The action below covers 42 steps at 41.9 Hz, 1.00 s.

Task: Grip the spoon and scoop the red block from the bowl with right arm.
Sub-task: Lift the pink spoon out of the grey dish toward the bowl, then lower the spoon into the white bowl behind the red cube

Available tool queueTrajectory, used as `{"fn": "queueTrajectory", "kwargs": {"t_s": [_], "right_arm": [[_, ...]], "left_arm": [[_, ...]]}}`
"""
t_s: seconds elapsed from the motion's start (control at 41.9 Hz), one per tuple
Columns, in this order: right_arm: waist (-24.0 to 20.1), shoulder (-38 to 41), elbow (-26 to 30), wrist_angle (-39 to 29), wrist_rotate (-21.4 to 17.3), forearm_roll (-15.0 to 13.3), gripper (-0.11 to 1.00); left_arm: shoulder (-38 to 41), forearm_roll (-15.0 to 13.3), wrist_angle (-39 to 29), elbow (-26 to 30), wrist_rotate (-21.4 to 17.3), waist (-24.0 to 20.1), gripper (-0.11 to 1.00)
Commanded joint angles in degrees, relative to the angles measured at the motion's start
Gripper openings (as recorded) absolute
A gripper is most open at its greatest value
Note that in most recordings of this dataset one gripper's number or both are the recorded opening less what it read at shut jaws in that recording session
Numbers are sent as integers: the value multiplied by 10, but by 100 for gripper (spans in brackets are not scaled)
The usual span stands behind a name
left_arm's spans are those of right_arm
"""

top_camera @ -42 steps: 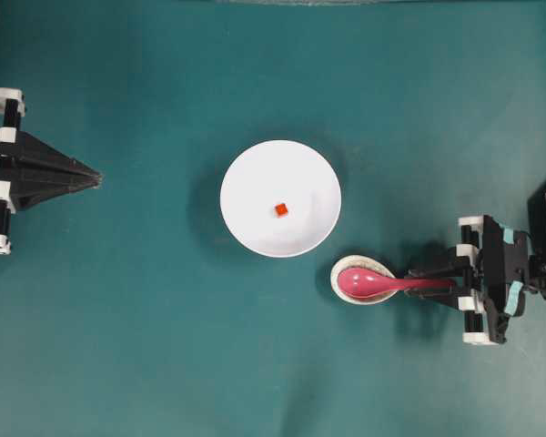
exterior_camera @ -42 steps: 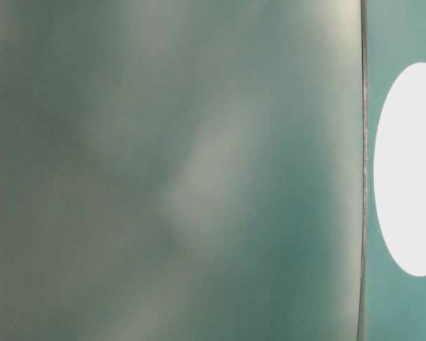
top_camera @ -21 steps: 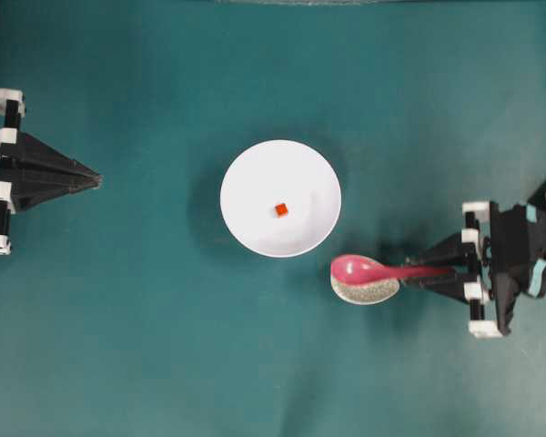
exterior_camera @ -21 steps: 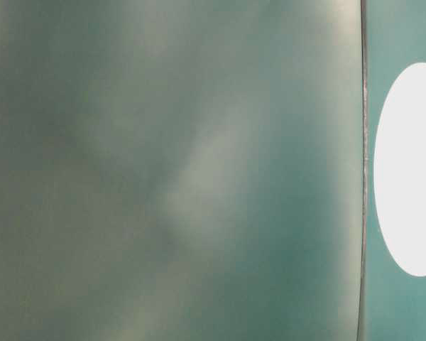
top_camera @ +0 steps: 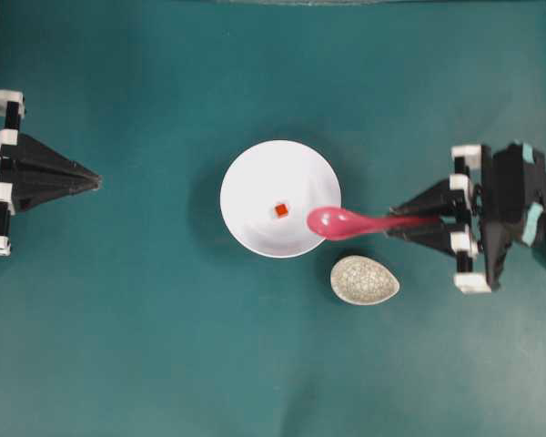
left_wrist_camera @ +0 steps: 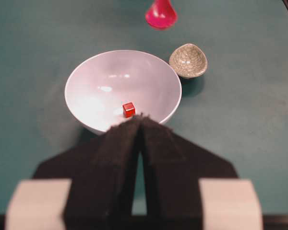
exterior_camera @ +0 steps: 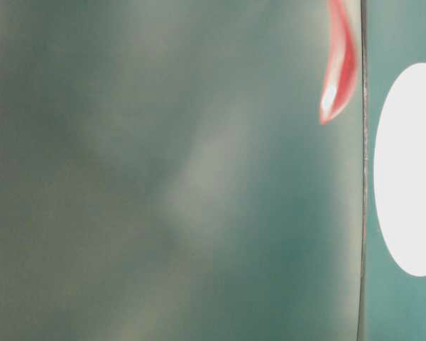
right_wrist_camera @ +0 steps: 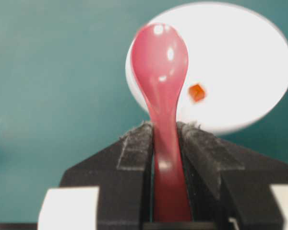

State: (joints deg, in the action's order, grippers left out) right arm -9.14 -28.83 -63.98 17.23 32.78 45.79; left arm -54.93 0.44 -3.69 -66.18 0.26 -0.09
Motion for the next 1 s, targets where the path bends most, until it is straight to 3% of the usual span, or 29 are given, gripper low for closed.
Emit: {"fn": "queueTrajectory", "kwargs": {"t_s": [0.0, 0.286, 0.477, 0.764, 0.979], "right_arm": [[48, -18, 41, -64, 12, -2, 25], [163, -12, 133, -243, 13, -4, 25], [212, 7, 194, -344, 12, -28, 25], [257, 55, 265, -446, 11, -46, 25], [261, 109, 316, -519, -4, -82, 25]], "left_arm": [[3, 1, 3, 7, -1, 0, 0], [3, 1, 2, 7, -3, 0, 0], [3, 1, 2, 8, -3, 0, 0], [3, 1, 3, 8, -3, 0, 0], [2, 1, 3, 8, -3, 0, 0]]}}
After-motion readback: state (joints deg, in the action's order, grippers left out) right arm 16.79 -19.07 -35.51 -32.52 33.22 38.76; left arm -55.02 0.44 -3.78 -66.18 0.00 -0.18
